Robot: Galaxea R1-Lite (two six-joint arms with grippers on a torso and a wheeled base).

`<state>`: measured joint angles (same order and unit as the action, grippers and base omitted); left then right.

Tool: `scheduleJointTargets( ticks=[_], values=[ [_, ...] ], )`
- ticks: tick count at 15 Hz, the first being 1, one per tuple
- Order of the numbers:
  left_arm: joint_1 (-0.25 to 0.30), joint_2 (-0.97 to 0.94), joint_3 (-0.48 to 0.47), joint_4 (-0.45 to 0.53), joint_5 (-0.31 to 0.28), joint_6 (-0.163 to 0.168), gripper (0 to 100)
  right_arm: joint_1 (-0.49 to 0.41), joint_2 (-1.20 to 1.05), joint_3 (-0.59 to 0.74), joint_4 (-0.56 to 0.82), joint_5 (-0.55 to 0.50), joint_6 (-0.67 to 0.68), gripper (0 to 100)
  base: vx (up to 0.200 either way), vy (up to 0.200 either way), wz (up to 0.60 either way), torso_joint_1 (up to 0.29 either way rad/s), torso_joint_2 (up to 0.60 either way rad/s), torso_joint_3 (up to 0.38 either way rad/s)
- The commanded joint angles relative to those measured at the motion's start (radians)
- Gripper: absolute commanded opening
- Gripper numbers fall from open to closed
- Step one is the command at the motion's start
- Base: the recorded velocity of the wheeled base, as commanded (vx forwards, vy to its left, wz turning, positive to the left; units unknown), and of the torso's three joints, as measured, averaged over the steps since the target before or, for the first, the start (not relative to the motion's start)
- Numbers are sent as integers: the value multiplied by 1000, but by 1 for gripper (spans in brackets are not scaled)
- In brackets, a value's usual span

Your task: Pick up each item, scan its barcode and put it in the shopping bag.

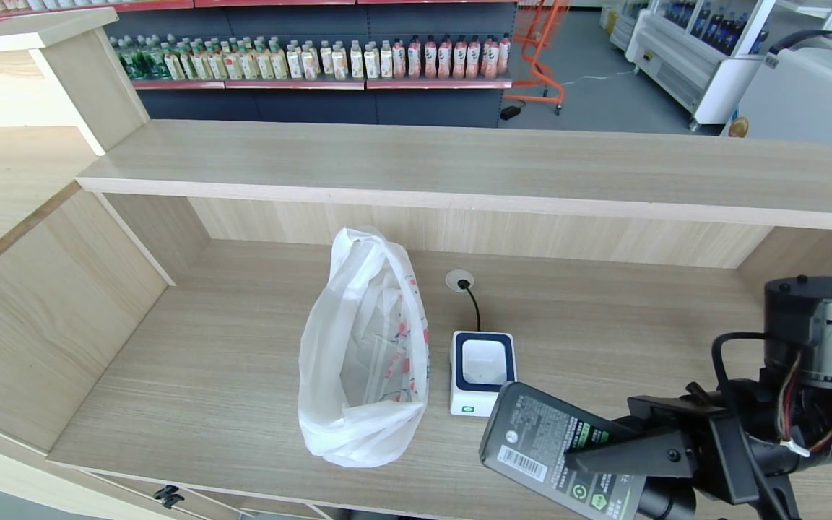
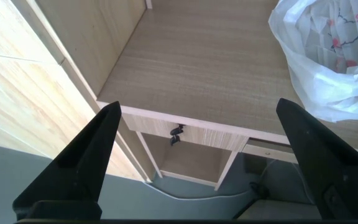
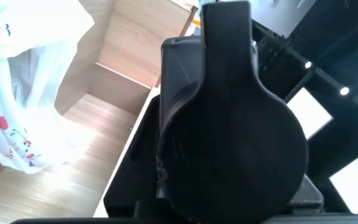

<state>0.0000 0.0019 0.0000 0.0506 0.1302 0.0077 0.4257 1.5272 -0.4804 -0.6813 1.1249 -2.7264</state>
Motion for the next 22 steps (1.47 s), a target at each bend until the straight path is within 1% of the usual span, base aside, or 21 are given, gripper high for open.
scheduleJointTargets(
  ticks=[1,4,6,9,15,22],
  values=[
    [0,0,0,0,0,0,100,1,33,-9,-29,0,14,0,0,0,0,0,0,0],
    [0,0,0,0,0,0,100,4,97,-14,-35,0,30,0,0,0,0,0,0,0],
    [0,0,0,0,0,0,100,4,105,-44,-35,0,34,0,0,0,0,0,0,0],
    [0,0,0,0,0,0,100,4,116,-49,-35,1,34,0,0,0,0,0,0,0],
    [0,0,0,0,0,0,100,16,113,-102,-35,0,53,0,0,0,0,0,0,0],
    [0,0,0,0,0,0,100,24,79,-93,-30,0,60,0,0,0,0,0,0,0]
  ],
)
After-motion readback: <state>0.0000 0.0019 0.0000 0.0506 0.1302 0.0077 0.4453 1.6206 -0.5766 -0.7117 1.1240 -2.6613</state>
